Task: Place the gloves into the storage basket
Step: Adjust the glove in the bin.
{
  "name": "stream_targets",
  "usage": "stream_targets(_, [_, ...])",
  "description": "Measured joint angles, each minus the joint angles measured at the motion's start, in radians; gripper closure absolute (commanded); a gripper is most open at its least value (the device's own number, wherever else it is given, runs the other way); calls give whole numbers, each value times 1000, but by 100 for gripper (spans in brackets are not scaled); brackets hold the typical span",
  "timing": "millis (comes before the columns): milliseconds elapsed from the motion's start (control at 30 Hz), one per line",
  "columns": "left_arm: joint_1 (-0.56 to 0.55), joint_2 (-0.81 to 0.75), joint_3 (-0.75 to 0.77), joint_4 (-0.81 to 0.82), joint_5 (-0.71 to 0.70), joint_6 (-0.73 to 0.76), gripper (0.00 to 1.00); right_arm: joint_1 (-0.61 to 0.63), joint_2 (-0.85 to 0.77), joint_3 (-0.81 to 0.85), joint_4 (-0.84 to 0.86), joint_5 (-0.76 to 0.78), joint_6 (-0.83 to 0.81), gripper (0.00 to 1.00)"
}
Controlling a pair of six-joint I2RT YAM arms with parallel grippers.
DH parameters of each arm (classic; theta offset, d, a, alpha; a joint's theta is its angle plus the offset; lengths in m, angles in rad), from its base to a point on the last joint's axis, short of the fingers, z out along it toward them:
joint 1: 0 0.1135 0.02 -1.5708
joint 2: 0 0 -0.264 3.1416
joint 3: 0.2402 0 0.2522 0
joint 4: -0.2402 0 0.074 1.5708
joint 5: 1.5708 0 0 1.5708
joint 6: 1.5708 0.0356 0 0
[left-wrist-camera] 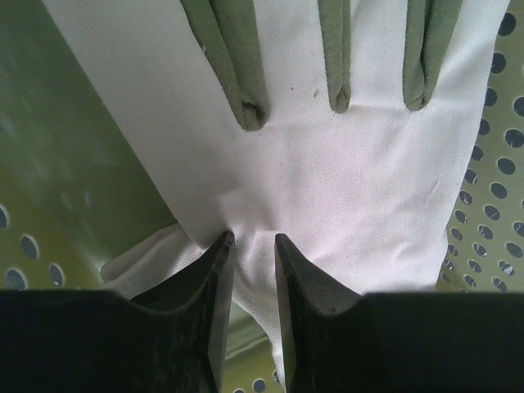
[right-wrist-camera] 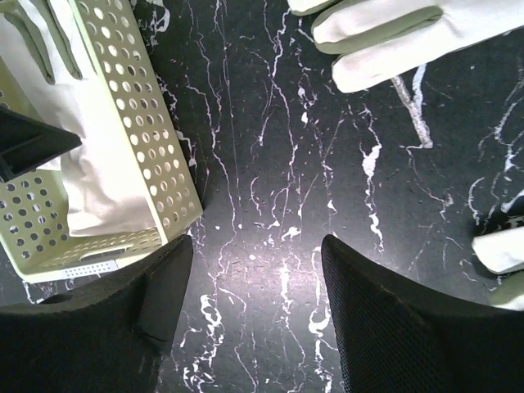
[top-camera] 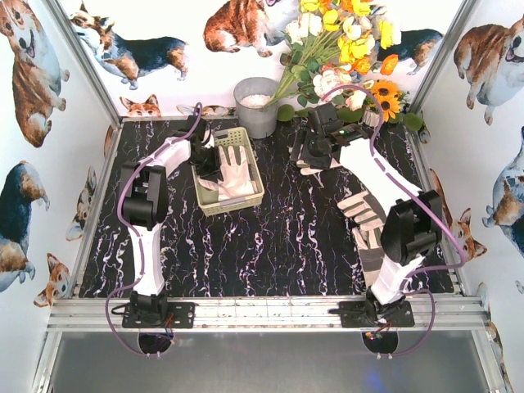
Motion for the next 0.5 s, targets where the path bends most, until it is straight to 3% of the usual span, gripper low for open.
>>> stream_targets(267, [-2,-20,1,4,26,-8,51,-12,-104,-85,-14,75,-23,34])
stream_targets(500, [-3,-179,1,-4,9,-30,35,-93,-224,-212,-55,154,-49,28])
